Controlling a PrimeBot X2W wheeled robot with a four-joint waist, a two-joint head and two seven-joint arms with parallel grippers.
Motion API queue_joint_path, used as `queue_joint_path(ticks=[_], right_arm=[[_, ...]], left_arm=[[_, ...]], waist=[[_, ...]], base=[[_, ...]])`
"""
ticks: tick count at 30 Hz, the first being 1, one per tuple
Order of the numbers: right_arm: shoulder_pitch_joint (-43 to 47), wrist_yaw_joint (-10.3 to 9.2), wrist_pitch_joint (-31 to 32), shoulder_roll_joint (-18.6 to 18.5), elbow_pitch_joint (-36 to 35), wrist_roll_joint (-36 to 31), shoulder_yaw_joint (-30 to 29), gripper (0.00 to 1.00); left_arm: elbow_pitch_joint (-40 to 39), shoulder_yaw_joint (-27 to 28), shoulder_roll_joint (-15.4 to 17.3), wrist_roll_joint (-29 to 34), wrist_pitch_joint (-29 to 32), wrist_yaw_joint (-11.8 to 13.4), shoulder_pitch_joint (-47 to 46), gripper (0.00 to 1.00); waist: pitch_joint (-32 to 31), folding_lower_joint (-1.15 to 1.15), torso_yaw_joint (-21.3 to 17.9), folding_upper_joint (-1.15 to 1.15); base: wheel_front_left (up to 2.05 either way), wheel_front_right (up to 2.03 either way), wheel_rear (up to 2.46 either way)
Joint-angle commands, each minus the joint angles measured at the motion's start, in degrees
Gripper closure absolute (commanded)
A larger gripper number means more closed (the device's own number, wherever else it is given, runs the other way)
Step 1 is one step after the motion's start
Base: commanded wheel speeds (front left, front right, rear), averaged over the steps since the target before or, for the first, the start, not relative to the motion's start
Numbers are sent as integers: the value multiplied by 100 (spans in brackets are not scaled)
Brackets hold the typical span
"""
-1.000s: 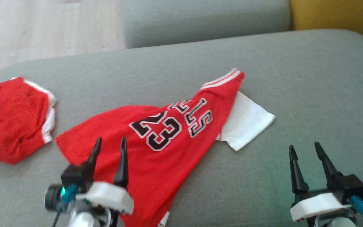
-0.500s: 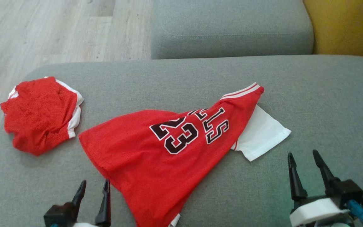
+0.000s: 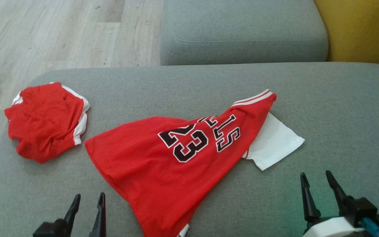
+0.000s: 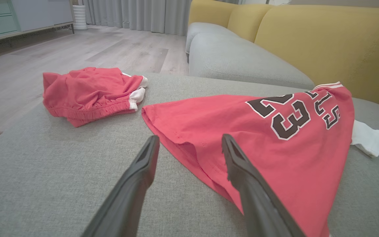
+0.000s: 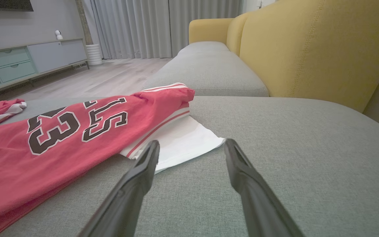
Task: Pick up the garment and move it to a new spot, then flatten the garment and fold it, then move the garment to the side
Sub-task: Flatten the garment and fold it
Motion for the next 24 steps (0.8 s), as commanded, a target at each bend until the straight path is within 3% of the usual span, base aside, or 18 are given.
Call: queue_joint_path(ticks=[1, 6, 10, 15, 24], right_arm=[[-236, -4, -63, -36, -141, 24, 136, 0], [-250, -4, -63, -36, -120, 29, 166, 0], [-279, -4, -63, -36, -125, 20, 200, 0], [-345, -4, -63, -36, -143, -5, 179, 0], [-525, -4, -63, -36, -156, 19, 343, 0]], left_arm=[[-141, 288, -74, 87, -35, -67, -164, 0], [-37, 357, -203, 296, -35, -213, -144, 0], [255, -52, -257, 455, 60, -354, -119, 0], [91, -924, -267, 453, 1192, -561, -203, 0], [242, -1493, -201, 424, 2518, -574, -339, 0]], waist=[[4, 0, 1, 0], [3, 0, -17, 0], [12, 0, -40, 0], [51, 0, -25, 0], [154, 0, -183, 0]], base=[[0, 0, 0], [0, 0, 0], [0, 0, 0], [0, 0, 0], [0, 0, 0]])
